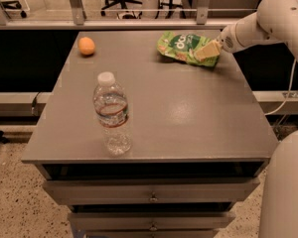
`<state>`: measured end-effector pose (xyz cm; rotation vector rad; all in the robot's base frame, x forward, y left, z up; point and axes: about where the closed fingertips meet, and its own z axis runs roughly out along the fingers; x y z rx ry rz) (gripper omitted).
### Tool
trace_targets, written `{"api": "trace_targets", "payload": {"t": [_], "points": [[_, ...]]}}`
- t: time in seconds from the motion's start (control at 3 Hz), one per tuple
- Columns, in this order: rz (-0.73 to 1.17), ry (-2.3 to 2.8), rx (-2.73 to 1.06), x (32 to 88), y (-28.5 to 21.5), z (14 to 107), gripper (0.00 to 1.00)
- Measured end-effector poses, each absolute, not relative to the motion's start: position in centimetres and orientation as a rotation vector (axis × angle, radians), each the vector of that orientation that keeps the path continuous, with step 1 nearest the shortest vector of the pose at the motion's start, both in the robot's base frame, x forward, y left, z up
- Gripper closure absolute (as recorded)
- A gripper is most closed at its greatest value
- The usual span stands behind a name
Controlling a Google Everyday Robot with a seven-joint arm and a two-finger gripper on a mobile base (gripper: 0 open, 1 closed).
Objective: Move green rice chip bag near water bottle
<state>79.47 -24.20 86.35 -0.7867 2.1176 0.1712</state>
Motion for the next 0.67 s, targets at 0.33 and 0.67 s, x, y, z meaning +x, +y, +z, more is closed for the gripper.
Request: {"api": "trace_targets", "payload": {"t": [0.33, 0.67], "points": [[0.218, 2.153, -0.763, 78.9, -23.4, 85.7, 0.57], [0.234, 2.149, -0.757, 77.7, -22.3, 86.3, 0.80]]}}
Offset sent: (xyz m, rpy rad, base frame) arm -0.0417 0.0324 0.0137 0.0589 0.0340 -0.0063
